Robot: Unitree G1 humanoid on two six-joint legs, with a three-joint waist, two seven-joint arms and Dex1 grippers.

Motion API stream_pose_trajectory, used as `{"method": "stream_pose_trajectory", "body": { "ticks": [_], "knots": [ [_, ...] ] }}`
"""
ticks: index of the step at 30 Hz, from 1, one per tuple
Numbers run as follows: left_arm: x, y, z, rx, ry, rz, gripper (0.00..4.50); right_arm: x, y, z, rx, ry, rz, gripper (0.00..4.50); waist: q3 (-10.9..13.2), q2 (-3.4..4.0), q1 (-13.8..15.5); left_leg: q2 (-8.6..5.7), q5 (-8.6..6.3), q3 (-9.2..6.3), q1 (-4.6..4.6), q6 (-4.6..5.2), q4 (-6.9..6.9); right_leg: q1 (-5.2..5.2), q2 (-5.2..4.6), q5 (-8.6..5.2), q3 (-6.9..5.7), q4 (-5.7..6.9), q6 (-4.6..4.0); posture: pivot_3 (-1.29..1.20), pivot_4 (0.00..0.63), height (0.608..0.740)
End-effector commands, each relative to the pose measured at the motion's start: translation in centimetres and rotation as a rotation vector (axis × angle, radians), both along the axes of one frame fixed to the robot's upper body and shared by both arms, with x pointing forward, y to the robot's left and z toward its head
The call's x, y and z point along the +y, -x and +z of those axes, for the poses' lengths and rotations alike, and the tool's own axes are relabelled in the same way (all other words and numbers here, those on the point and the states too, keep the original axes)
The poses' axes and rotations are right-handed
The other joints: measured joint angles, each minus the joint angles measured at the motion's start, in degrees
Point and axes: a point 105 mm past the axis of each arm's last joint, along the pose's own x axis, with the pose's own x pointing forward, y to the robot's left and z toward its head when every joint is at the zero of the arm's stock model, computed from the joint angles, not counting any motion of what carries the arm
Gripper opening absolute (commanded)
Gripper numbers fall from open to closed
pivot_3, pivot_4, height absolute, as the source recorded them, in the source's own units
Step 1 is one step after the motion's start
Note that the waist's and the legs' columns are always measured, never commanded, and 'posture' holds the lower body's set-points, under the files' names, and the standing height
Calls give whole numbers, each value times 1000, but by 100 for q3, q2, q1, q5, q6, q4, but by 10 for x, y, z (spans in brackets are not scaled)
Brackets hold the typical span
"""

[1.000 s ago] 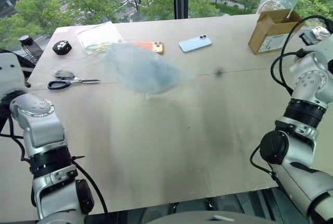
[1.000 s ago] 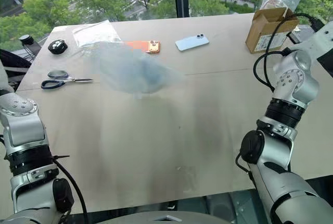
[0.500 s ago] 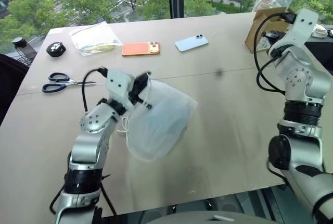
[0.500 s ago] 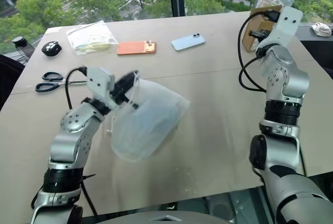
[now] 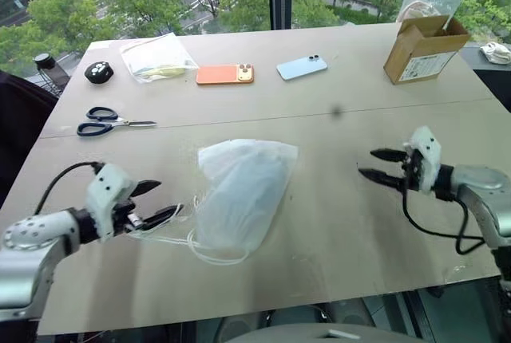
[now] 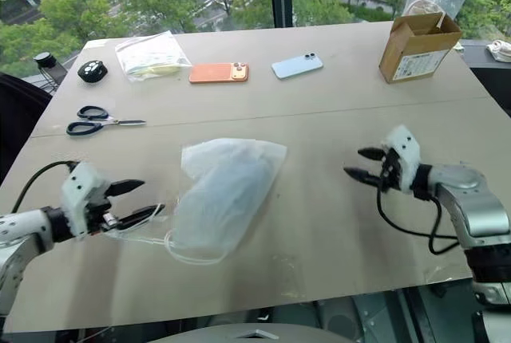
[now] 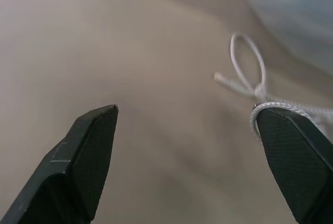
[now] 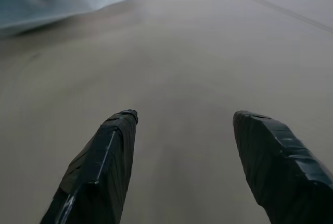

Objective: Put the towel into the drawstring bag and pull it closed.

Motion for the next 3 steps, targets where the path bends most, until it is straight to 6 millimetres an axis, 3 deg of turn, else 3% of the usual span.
{"method": "stream_pose_trajectory", "body": {
  "ticks": [1,3],
  "knots": [
    [14,14,12,-36,-3,17,4310,-12,9,7,-79,38,47,3172,0,0,-1,0,0,-1,1,0,0,1,0,0,0,0,0,0,150,734],
    [18,19,12,-43,13,34,4310,-12,8,13,-96,12,32,3172,0,0,-3,2,0,0,2,0,-1,4,-1,1,0,2,-2,0,150,734]
  ]
}}
